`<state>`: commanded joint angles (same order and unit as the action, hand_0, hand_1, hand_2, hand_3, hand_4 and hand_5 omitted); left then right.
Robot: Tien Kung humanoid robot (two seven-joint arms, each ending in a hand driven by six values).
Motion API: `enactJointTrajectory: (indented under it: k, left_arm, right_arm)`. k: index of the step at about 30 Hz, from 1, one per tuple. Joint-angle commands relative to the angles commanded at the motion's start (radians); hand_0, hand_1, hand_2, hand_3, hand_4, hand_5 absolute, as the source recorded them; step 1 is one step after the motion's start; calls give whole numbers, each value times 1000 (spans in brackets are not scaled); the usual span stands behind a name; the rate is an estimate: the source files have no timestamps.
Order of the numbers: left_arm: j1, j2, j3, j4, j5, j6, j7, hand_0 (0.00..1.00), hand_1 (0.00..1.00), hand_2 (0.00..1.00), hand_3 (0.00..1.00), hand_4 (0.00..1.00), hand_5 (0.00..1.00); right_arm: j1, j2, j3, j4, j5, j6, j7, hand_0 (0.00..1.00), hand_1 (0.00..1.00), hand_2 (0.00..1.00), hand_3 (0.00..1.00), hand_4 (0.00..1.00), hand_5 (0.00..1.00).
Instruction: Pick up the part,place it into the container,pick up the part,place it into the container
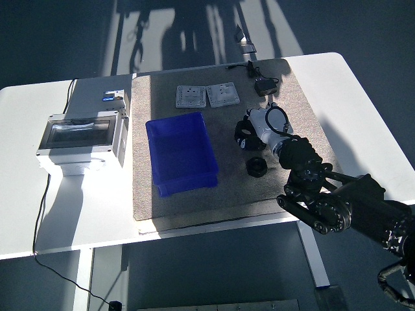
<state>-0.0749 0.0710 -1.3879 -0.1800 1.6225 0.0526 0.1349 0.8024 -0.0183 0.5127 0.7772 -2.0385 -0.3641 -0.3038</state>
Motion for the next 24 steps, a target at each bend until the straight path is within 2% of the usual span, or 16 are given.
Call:
enactJointTrajectory:
  k: [4,9,13,15,18,20,24]
  left_arm:
    - [1,0,-2,0,1,-1,1,672,672,637,426,744,817]
    - [1,1,-4,0,5,-2,3,672,672,636,426,744,823]
    - [1,3,-15,0,19,-2,2,672,672,636,426,743,826]
    - [1,4,-17,0,21,-1,0,672,672,636,426,743,826]
    - [3,5,-19,0,20,0,-1,672,672,636,426,743,826]
    - [6,5,-20,0,19,1,-1,671,672,635,423,746,828]
    - [8,6,-23,0,18,1,-3,671,672,635,423,746,828]
  right_arm:
    - [9,-13,-1,49,22,-43,20,895,475,479,534,329,116]
    - [20,-37,-36,168,104,-122,57,879,485,473,530,294,87]
    - [19,-34,-103,259,180,-153,72,864,495,469,535,282,86]
    - [14,-29,-141,298,189,-145,77,864,495,469,535,282,86]
    - [9,-25,-196,350,164,-98,80,864,495,469,535,282,86]
    - [7,-25,-211,362,150,-55,71,868,511,486,549,287,94]
    - [7,-25,-212,360,134,-11,53,868,511,486,549,287,94]
